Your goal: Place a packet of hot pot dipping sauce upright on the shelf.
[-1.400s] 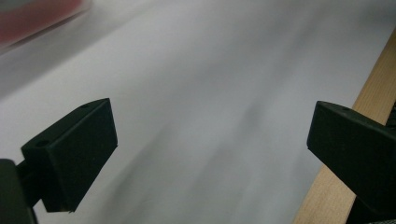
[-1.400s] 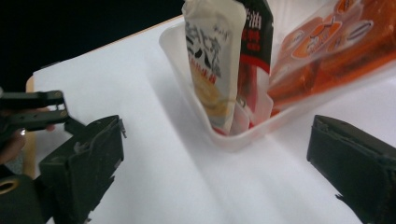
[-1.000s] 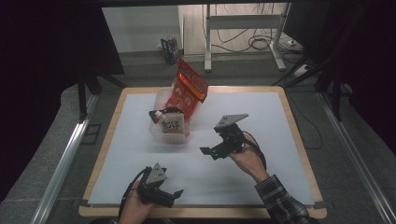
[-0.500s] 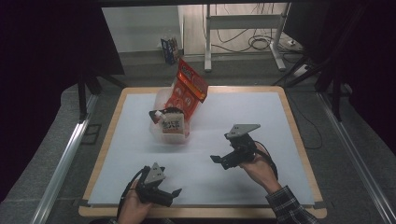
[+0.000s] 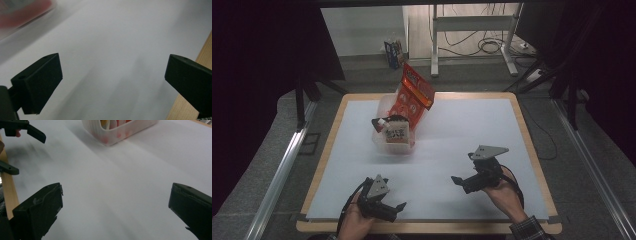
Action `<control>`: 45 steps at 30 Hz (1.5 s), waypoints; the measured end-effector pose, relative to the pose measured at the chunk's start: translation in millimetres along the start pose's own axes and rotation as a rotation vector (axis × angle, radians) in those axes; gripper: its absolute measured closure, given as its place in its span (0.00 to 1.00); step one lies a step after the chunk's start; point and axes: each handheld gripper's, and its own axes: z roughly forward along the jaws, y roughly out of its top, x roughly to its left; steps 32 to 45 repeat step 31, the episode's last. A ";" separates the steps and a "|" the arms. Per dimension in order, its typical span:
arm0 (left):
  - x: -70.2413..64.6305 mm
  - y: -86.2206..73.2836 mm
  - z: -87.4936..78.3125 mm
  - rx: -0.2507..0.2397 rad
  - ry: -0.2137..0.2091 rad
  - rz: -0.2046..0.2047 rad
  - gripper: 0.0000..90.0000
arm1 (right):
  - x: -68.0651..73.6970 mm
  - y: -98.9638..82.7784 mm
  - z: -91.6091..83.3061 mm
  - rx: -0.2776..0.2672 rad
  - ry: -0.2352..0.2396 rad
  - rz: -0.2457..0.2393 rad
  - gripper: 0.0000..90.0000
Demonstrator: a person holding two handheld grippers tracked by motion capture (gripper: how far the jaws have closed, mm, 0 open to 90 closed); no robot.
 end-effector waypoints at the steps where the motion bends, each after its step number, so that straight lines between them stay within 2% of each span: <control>1: 0.0 0.1 0.0 0.000 -0.001 0.000 0.01 | 1.3 -6.2 -3.8 0.000 -0.008 0.000 0.00; 9: -1.6 0.6 0.6 0.000 0.001 0.006 0.01 | 1.0 -26.4 -18.2 -0.010 -0.041 0.020 0.00; 14: -3.5 0.2 2.6 0.010 0.015 0.021 0.00 | -3.1 -42.3 -27.1 -0.013 -0.070 0.052 0.00; 17: -5.6 -0.2 5.1 0.023 0.036 0.046 0.00 | -7.3 -55.4 -31.2 0.005 -0.092 0.078 0.00; 20: -7.3 0.2 6.1 0.026 0.039 0.061 0.00 | -9.2 -61.6 -32.0 0.021 -0.104 0.083 0.00; 23: -7.9 0.3 6.7 0.030 0.043 0.066 0.00 | -12.9 -70.5 -29.9 0.065 -0.128 0.082 0.00; 45: -7.5 0.9 6.6 0.022 0.049 0.065 0.00 | -15.6 -73.0 -27.2 0.081 -0.126 0.089 0.00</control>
